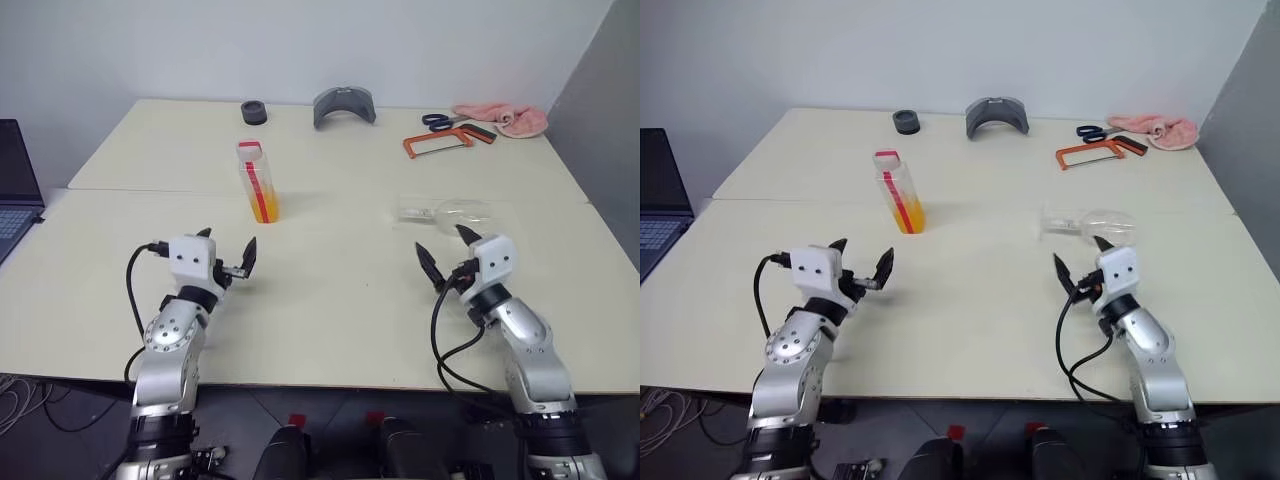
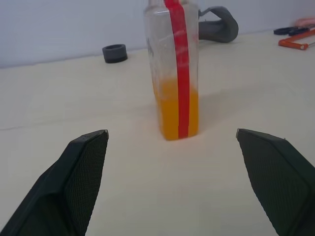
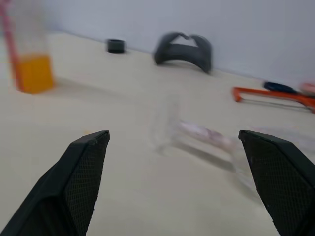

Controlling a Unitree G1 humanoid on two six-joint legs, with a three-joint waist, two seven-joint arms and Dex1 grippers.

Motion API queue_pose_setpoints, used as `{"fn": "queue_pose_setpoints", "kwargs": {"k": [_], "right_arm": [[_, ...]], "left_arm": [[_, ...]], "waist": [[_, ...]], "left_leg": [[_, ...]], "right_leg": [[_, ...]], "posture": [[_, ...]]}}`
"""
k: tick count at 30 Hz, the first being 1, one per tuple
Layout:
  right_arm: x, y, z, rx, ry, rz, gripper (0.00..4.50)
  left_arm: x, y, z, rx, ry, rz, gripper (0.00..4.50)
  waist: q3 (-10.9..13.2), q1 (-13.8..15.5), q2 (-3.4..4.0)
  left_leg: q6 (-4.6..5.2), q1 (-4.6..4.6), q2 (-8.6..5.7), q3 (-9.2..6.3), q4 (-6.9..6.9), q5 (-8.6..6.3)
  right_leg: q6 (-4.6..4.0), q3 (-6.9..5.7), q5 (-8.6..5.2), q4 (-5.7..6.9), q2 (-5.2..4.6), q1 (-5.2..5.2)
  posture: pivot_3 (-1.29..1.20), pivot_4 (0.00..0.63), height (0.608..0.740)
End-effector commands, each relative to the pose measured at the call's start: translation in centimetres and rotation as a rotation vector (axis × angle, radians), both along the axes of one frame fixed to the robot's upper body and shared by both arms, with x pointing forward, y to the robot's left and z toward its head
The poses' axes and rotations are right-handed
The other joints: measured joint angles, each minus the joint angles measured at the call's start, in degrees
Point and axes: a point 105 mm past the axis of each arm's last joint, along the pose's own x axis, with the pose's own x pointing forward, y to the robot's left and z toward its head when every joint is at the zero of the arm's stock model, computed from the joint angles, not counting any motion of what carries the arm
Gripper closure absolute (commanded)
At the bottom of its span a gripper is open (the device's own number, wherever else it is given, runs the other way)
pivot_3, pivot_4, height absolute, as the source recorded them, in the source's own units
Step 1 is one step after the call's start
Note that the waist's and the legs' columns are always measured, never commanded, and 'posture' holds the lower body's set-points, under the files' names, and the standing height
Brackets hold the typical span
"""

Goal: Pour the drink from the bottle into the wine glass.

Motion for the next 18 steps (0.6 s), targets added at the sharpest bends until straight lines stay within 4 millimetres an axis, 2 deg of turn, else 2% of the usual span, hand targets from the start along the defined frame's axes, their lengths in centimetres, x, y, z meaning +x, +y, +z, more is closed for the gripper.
{"fn": "queue_pose_setpoints", "kwargs": {"k": [1, 8, 18], "right_arm": [[-1.2, 2.8, 2.4, 0.008, -0.004, 0.195, 0.00], [-2.1, 5.2, 3.4, -0.011, 0.066, 0.326, 0.00], [-2.3, 5.6, 3.0, -0.043, 0.093, 0.339, 0.00]], "left_arm": [[1.1, -0.7, 1.1, 0.000, -0.023, 0.006, 0.03], [3.1, -1.8, 2.0, -0.020, -0.026, 0.013, 0.03], [6.5, -2.3, 3.2, -0.026, -0.034, 0.055, 0.03]], "waist": [[0.0, 0.0, -0.01], [0.0, 0.1, -0.02], [0.0, 0.1, -0.04]], "left_leg": [[0.00, -0.01, 0.00, -0.01, 0.00, 0.00], [0.00, -0.04, -0.02, -0.07, 0.02, 0.00], [-0.01, -0.09, -0.09, -0.08, 0.05, 0.01]], "right_leg": [[0.00, 0.01, 0.00, 0.00, -0.01, 0.00], [0.00, -0.03, 0.00, 0.00, -0.03, -0.01], [0.00, -0.08, 0.00, -0.01, -0.03, -0.02]], "posture": [[0.00, 0.150, 0.740], [0.00, 0.150, 0.740], [0.00, 0.150, 0.740]]}}
